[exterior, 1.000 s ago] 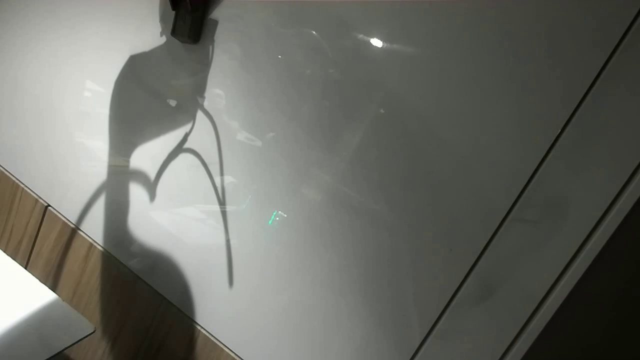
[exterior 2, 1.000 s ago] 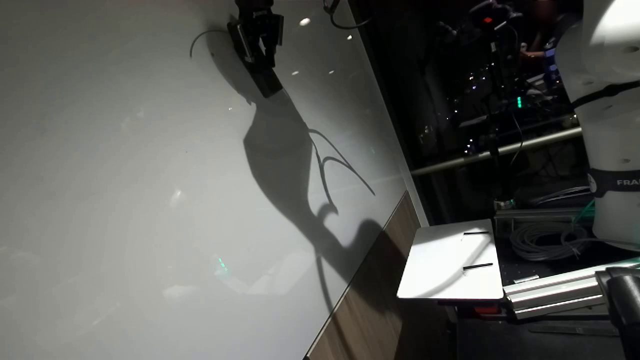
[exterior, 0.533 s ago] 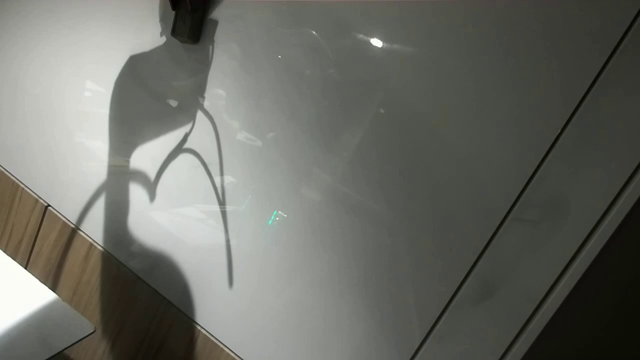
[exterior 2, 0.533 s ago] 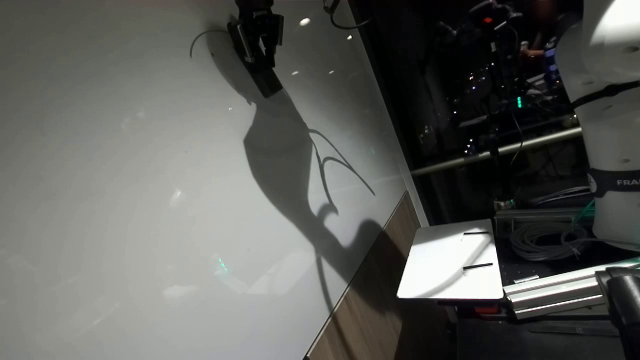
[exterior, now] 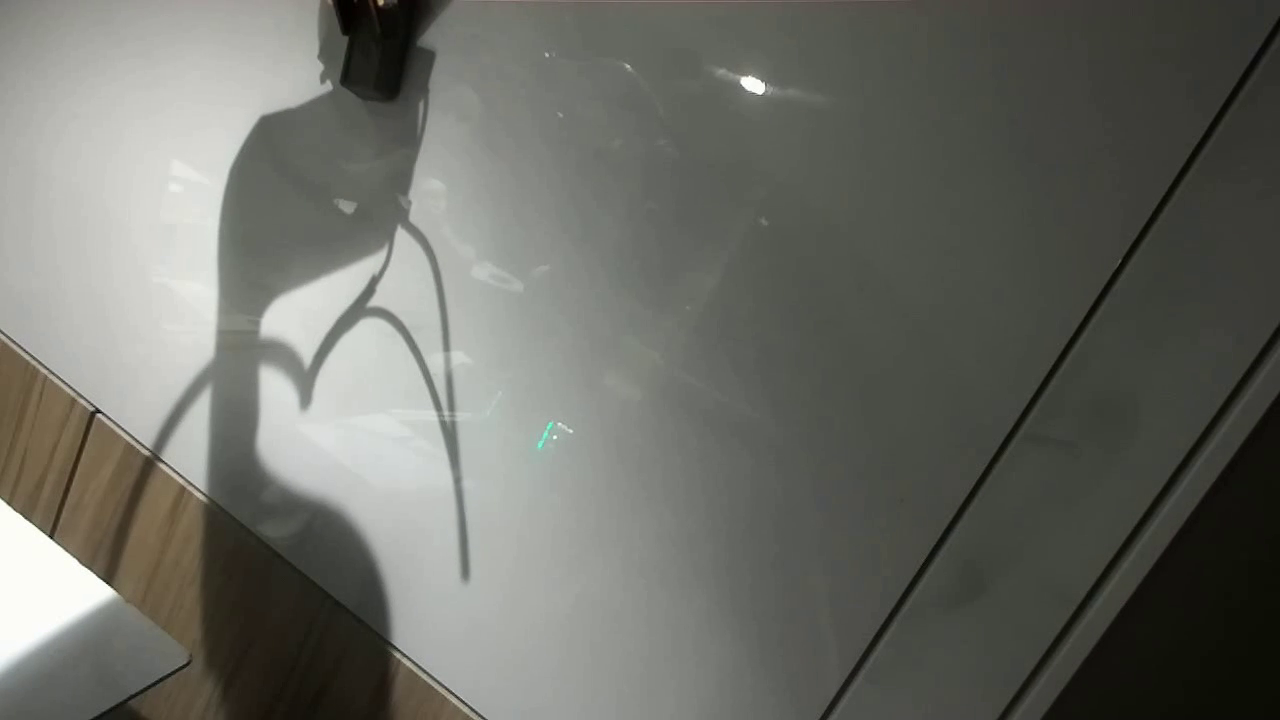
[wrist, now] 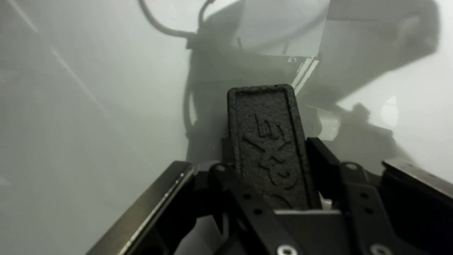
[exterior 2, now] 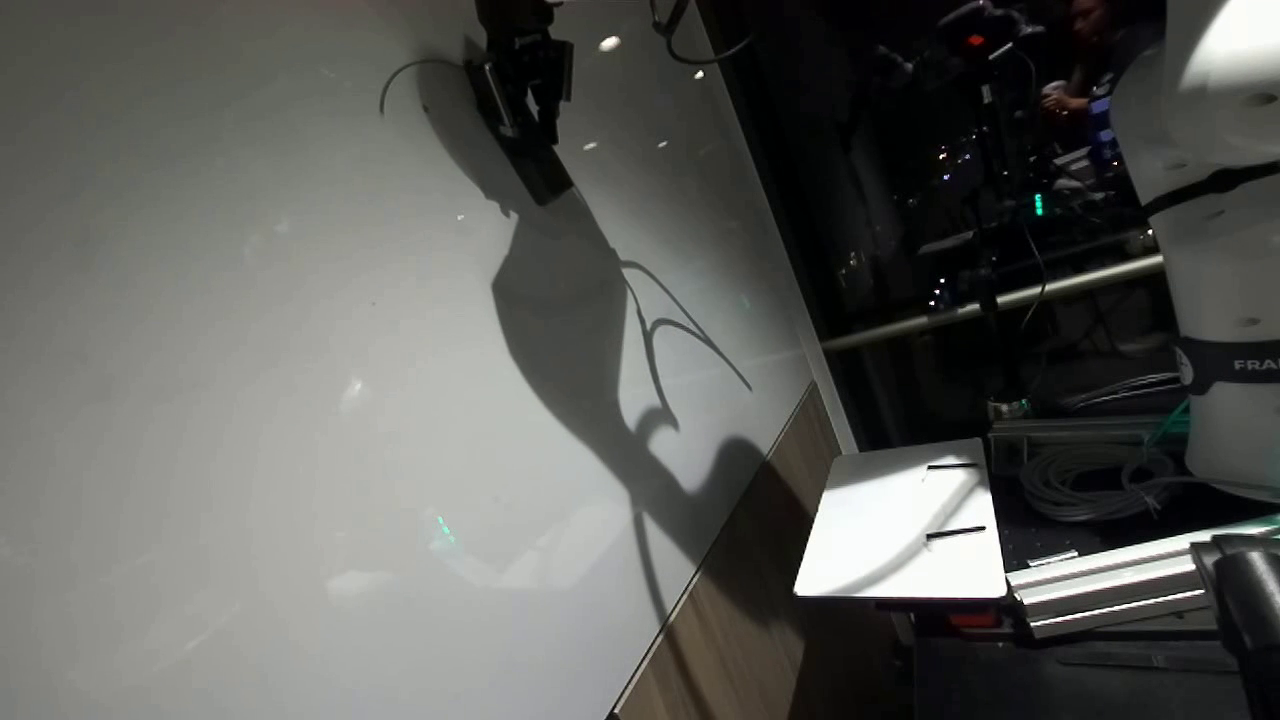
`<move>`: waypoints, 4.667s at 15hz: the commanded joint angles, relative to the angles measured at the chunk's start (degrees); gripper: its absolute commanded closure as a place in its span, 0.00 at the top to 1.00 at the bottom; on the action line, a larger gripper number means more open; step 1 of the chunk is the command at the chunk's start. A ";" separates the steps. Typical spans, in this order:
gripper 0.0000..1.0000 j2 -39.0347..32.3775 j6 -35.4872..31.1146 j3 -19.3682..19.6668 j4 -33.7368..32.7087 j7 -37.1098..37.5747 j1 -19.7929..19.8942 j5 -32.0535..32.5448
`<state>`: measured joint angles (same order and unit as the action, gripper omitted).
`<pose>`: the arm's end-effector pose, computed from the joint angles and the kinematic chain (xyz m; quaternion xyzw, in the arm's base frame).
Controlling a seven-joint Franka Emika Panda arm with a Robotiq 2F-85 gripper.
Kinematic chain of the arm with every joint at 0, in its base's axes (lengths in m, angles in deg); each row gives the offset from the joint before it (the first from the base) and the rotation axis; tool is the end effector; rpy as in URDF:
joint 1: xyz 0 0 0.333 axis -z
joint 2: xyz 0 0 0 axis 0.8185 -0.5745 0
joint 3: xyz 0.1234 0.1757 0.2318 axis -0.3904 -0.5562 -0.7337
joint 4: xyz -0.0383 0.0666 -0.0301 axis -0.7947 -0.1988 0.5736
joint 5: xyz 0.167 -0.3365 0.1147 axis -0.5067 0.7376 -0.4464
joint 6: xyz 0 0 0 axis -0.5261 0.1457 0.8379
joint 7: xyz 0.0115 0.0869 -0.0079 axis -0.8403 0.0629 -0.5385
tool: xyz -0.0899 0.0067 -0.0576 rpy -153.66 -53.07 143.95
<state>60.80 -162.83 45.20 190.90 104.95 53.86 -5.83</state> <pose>0.4823 0.1128 0.6950 0.9415 -0.0608 0.3028 0.1351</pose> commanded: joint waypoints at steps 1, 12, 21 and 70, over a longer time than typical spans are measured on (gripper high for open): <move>0.28 -1.68 -1.34 0.71 -0.92 -1.34 0.54 0.01; 0.28 -2.27 -3.49 0.49 -1.46 -0.28 1.15 1.86; 0.28 -2.20 -2.83 0.65 -0.90 0.07 0.77 0.13; 0.28 27.46 12.23 -6.50 11.16 -7.37 -1.09 -16.74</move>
<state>93.94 -146.76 42.45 205.01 94.76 51.61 -21.26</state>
